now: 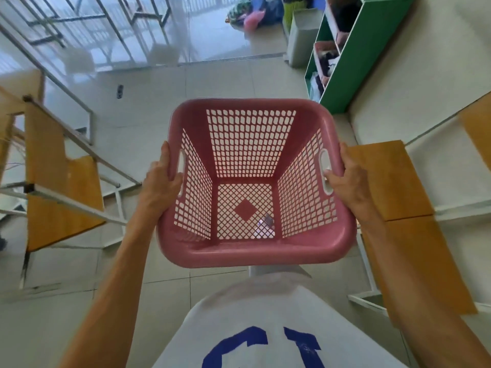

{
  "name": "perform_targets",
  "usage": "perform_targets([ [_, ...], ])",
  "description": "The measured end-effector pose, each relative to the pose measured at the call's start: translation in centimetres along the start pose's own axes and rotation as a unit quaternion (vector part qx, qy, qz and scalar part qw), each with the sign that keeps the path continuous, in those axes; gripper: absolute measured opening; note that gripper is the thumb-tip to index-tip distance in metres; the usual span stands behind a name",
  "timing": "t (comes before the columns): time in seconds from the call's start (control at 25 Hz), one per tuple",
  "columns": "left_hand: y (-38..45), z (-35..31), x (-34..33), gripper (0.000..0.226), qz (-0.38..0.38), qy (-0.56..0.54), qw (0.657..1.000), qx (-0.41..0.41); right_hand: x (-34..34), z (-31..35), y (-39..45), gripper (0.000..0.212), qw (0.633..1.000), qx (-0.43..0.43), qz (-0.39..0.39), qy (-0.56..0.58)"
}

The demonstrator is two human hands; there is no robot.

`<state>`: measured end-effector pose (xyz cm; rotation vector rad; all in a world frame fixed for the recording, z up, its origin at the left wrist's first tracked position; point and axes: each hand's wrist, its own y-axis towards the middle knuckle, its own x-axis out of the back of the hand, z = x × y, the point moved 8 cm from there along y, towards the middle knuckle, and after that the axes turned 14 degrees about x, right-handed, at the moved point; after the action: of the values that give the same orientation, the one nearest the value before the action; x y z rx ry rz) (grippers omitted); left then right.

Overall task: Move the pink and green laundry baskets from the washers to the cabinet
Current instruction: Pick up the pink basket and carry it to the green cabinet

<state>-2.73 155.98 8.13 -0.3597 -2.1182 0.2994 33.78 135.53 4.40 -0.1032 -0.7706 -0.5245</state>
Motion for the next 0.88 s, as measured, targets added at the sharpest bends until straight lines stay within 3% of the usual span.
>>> perform_targets([
  [0.2,11.7,-7.7,-1.8,0.071,0.019,0.043,0.999,0.019,0.0,-4.0,13.2,0.069,0.999,-0.029,0.022,-0.027],
  [0.52,28.2,-24.8,-3.3,0.075,0.029,0.028,0.998,-0.055,5.4,-7.5,30.7,0.07,0.992,-0.072,-0.035,-0.098],
  [0.72,38.7,-36.2,-8.3,0.074,0.091,0.07,0.987,-0.116,8.2,-11.9,37.4,0.067,0.97,-0.169,-0.056,-0.167],
  [0.88,47.0,-47.4,-12.2,0.077,0.156,0.128,0.96,-0.195,9.9,-15.7,41.0,0.075,0.951,-0.26,-0.129,-0.109],
])
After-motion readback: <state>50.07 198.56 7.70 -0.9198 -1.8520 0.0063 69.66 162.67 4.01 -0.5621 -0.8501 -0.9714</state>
